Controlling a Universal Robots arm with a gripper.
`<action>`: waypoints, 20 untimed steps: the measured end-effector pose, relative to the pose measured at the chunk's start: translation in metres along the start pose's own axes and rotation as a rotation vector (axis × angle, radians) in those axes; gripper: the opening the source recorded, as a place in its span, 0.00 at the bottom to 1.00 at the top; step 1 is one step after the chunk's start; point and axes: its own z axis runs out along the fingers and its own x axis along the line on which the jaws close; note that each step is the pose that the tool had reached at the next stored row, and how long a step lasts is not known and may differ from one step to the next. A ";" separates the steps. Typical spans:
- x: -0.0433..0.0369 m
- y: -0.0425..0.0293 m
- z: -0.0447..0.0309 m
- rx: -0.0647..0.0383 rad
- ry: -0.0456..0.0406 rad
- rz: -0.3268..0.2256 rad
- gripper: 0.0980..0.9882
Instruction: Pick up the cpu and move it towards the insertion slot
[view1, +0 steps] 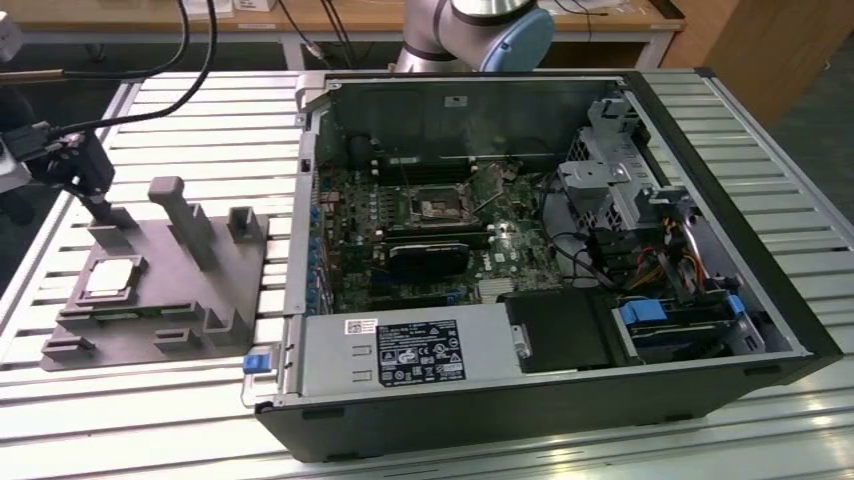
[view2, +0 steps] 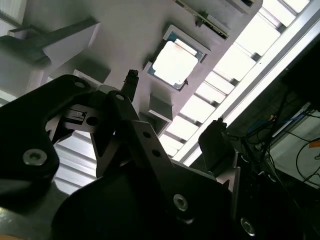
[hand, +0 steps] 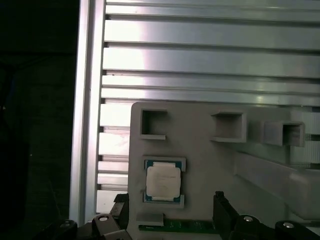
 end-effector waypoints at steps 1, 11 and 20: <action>0.0000 -0.0001 0.0017 0.000 0.0001 0.000 0.75; 0.0009 -0.0011 0.0200 0.000 0.0000 0.000 0.75; 0.0013 -0.0028 0.0339 0.001 0.0001 0.000 0.75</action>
